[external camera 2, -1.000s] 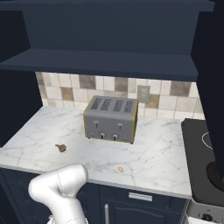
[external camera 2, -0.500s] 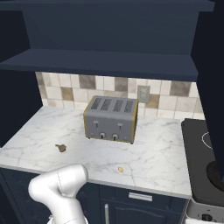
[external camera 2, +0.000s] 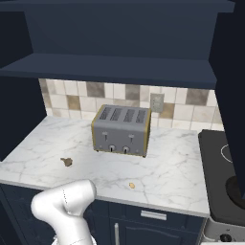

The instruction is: Pick the pan from the cabinet and place it on the stove. Then turn on the stove burner for the pan.

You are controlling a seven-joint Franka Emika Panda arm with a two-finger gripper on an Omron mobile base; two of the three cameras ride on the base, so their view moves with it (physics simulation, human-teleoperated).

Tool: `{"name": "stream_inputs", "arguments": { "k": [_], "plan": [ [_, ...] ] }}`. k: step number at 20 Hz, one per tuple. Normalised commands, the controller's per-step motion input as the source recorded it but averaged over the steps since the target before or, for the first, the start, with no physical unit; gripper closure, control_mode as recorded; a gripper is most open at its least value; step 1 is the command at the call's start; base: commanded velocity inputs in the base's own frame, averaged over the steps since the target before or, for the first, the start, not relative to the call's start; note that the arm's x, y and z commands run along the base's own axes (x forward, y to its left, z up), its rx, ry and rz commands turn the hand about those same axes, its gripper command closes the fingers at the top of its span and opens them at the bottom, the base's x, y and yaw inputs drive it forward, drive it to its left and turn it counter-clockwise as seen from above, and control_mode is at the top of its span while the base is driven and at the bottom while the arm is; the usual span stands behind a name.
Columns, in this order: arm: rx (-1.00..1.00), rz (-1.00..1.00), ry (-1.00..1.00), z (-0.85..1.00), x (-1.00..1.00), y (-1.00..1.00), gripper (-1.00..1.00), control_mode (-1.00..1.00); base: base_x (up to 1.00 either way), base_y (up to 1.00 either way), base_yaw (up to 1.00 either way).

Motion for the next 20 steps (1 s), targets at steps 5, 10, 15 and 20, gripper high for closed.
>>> {"name": "stream_inputs", "arguments": {
  "k": [5,10,15,20],
  "plan": [
    [-0.36,0.04,-0.04,-0.29,-0.10,0.00,1.00,-1.00,0.00,0.00,0.00],
    [-0.32,0.00,-0.01,-0.36,-0.16,0.00,1.00,-1.00,0.00,0.00,0.00],
    [-0.29,0.00,0.00,-0.42,-0.18,0.00,1.00,-1.00,0.00,0.00,0.00],
    [-0.27,0.00,0.00,-0.43,-0.19,0.00,1.00,-1.00,0.00,0.00,0.00]
  ]
}}
